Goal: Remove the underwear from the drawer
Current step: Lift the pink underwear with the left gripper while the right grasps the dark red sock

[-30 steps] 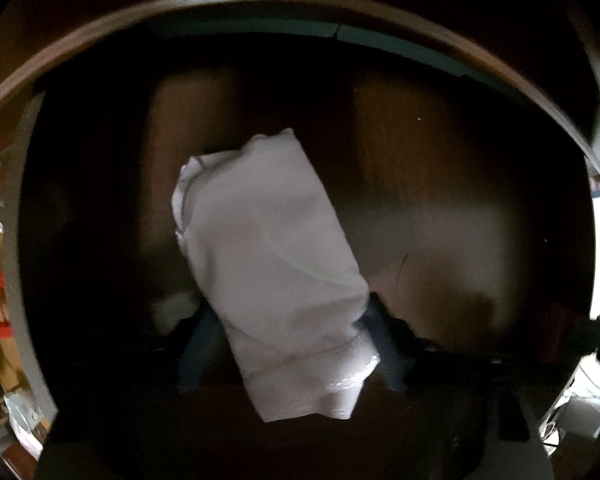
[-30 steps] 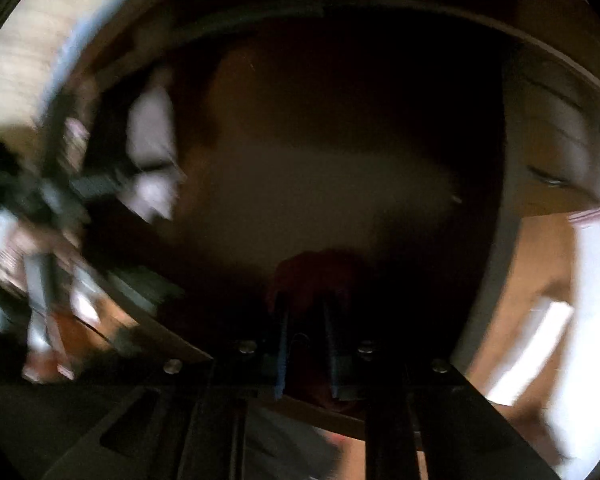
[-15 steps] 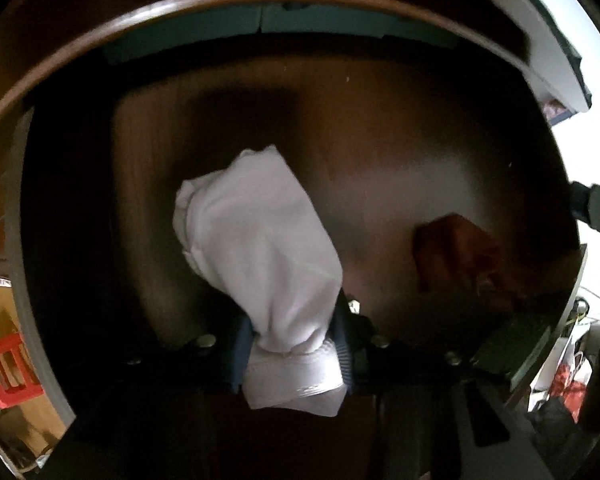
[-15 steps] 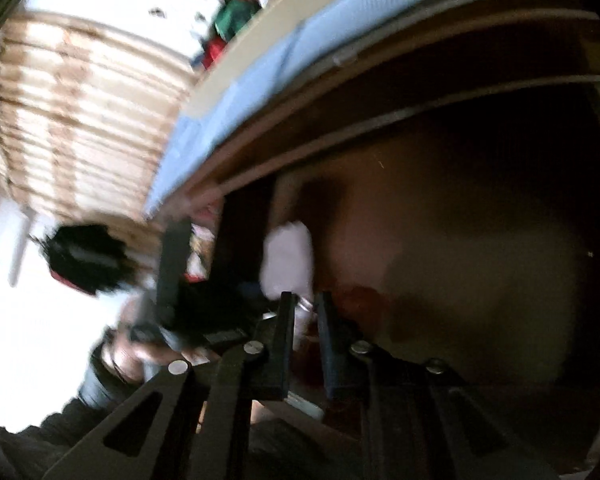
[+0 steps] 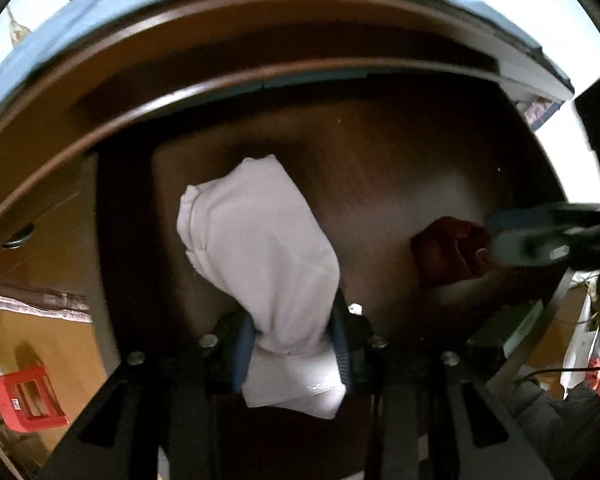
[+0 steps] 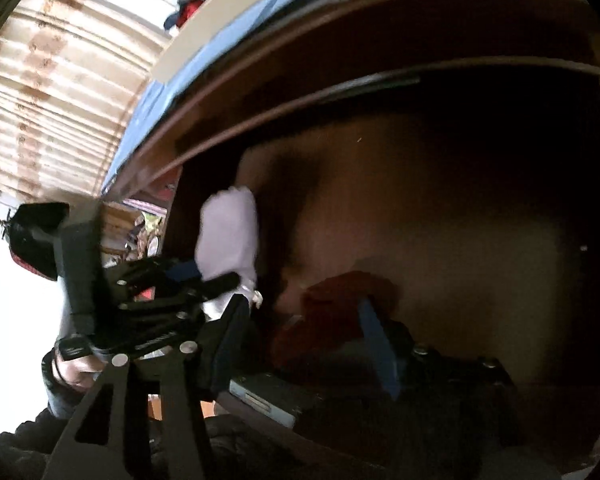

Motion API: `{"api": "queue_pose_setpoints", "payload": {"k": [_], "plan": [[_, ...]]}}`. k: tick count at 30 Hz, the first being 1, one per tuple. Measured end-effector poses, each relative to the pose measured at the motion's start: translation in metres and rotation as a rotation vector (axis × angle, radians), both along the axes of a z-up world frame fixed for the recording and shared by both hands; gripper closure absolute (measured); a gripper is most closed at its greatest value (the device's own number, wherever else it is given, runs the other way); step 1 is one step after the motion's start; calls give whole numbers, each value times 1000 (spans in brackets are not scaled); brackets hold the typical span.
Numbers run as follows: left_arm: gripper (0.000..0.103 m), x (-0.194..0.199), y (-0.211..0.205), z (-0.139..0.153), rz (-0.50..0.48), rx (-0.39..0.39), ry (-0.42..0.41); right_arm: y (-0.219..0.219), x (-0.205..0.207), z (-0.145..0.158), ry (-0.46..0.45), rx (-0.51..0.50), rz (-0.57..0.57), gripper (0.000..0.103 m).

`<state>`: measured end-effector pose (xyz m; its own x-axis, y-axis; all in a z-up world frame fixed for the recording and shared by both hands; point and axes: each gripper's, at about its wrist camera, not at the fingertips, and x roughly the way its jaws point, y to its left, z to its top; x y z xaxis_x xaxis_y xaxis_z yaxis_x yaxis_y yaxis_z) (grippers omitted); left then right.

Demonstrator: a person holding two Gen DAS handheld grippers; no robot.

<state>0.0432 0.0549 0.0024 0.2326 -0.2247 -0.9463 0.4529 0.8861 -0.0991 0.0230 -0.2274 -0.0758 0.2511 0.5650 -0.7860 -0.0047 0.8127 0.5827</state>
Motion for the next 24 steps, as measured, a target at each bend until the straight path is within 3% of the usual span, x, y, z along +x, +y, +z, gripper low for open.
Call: {"api": "queue_pose_setpoints", "payload": {"k": [3,5,8,9,11,18,20,24], "plan": [[70,-8,23,18,4,-34,-22,17,2,-19,60,-55,24,43],[69,-22,-20,-8,-4,-23,-44,27,4,-30,93,-131,32,43],[70,-24,-22,-5,-19,-2,-69,32,5,-33,102,-237,47,45],[70,-24,-25,-5,-20,0,-72,32,5,-34,111,-251,55,48],[70,-25,-42,-18,-29,6,-85,30,4,-40,142,-296,62,67],[70,-33,-59,-18,-41,65,-151,2,-1,-52,161,-143,-43,73],[70,-35,-67,-35,-44,74,-159,5,-6,-49,149,-140,-52,74],[70,-40,-76,-39,-47,75,-168,-6,-14,-30,99,-71,-107,74]]}}
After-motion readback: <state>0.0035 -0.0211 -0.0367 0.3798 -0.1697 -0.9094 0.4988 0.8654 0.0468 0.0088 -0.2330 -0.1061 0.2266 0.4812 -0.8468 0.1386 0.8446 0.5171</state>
